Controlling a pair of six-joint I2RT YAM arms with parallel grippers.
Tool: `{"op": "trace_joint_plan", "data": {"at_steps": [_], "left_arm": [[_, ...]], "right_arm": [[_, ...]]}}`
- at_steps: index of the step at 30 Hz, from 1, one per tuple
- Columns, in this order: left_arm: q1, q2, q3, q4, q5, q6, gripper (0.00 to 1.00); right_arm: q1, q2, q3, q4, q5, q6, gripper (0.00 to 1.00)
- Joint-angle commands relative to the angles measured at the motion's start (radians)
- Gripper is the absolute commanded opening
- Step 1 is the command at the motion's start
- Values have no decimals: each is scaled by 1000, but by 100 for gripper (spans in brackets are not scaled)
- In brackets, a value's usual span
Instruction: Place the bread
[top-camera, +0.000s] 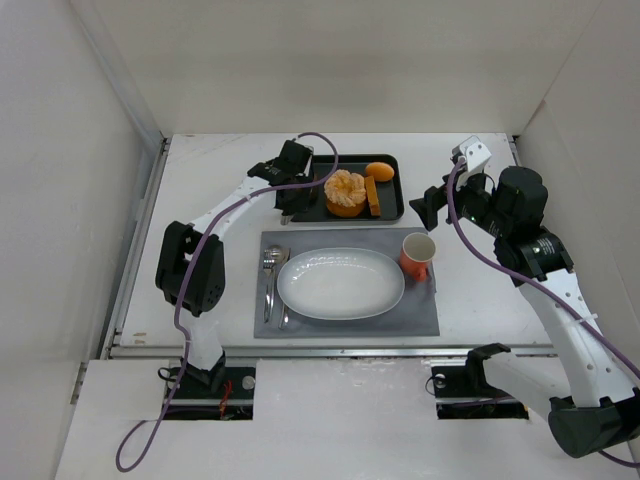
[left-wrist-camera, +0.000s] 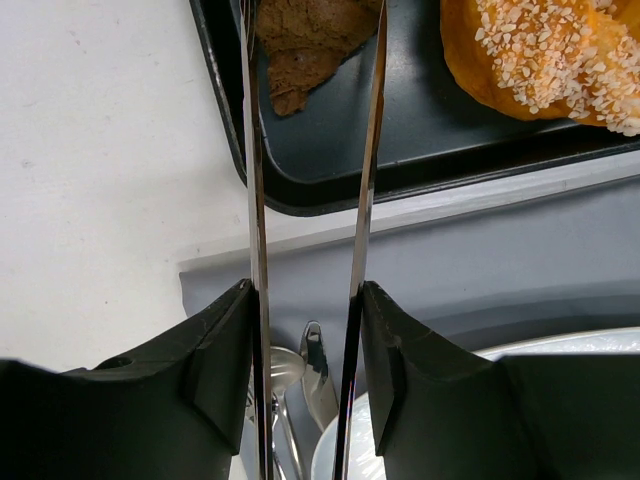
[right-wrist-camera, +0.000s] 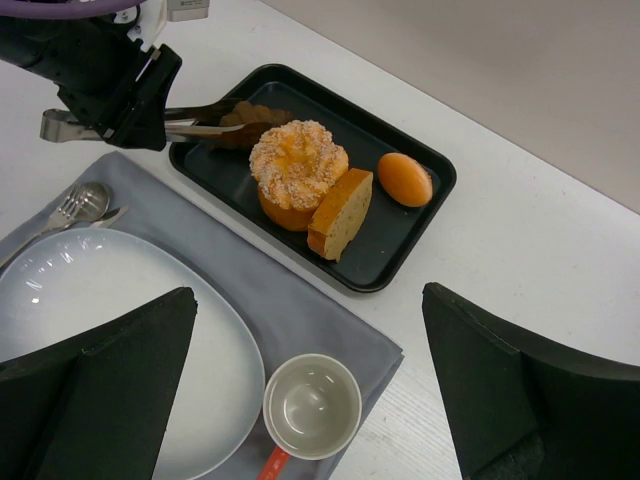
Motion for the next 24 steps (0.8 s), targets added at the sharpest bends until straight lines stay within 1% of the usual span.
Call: {"op": "trace_joint_plan", "data": {"at_steps": [1,8,12,16,20,22,23,24], "left_arm": [[-4,-28,46,-3,-20,5,20],[-4,-106,55,-3,-40,5,20],[-4,-144,67,-12,-40,5,18],[-4,-179,87,-32,-40,5,18],[-15,-257,87,-43,-30,5,18],[-26,-331,29,-55,-30,-7,18],[-26,-331,29,-55,-30,-7,18],[-47,-398,-19,-55,-30,-16,18]], "right_arm": [[-2,-21,5,52,-16,-11,100],[-2,-21,5,52,-16,-11,100],[-2,-21,5,52,-16,-11,100],[-2,-21,5,52,-16,-11,100],[-2,-21,5,52,-16,-11,100],[-2,-21,5,52,-16,-11,100],[-2,-21,5,52,-16,-11,100],[-2,-21,5,52,-16,-11,100]]}}
